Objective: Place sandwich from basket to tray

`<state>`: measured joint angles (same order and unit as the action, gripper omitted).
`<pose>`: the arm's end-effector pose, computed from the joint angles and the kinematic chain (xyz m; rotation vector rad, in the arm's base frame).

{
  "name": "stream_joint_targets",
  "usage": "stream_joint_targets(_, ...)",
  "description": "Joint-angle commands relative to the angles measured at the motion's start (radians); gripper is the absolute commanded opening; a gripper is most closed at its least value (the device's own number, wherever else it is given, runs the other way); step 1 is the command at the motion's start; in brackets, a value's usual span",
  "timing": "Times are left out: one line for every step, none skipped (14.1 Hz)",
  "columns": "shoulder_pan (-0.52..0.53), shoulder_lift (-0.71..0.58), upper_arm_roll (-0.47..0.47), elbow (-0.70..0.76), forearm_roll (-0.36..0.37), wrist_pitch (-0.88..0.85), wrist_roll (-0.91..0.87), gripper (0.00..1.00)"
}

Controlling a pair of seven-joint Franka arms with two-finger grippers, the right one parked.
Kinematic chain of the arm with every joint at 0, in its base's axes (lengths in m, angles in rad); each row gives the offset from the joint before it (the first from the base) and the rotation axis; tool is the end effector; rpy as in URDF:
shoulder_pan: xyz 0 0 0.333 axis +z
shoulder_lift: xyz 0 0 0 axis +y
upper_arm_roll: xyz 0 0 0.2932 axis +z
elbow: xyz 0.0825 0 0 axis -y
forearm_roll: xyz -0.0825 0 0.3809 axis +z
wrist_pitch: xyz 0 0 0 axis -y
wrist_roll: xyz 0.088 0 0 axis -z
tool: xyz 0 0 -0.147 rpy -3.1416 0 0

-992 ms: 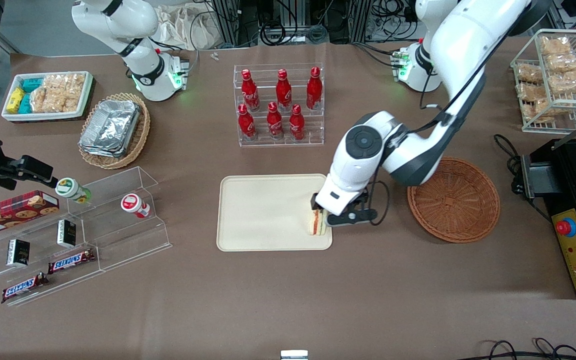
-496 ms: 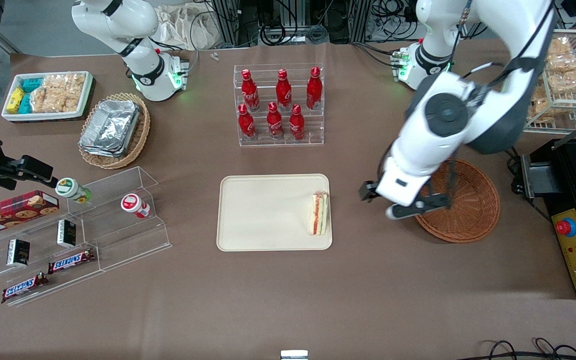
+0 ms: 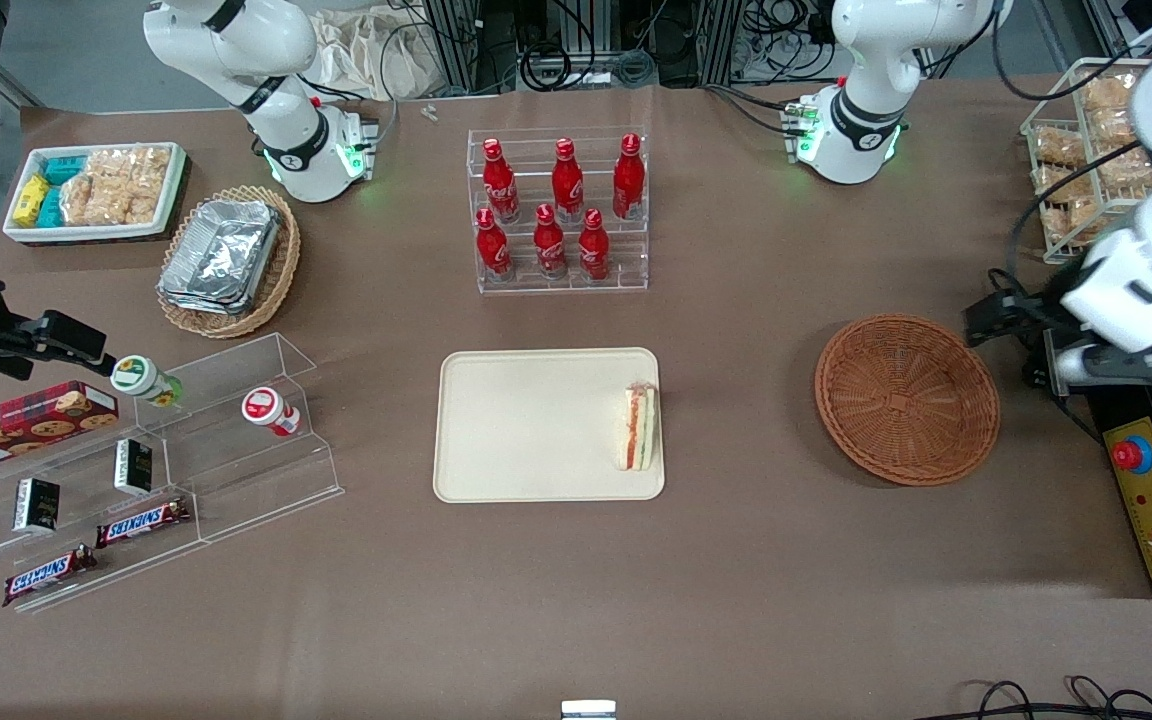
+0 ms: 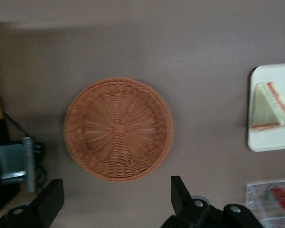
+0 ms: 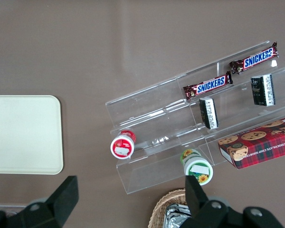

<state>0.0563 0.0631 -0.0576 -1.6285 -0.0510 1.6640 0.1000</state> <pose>0.5728 -0.0071 0.5073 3.0822 -0.1477 -0.0382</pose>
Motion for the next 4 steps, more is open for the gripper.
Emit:
stream_joint_targets(-0.018,-0.009,0.087,-0.013,0.000,-0.013,0.168,1.00)
stream_joint_targets(-0.013,-0.003,0.094,0.001,0.011,-0.012,0.203,1.00)
stream_joint_targets(-0.009,0.009,0.099,0.024,0.023,-0.012,0.213,1.00)
stream_joint_targets(-0.006,0.021,0.104,0.036,0.023,-0.013,0.213,1.00)
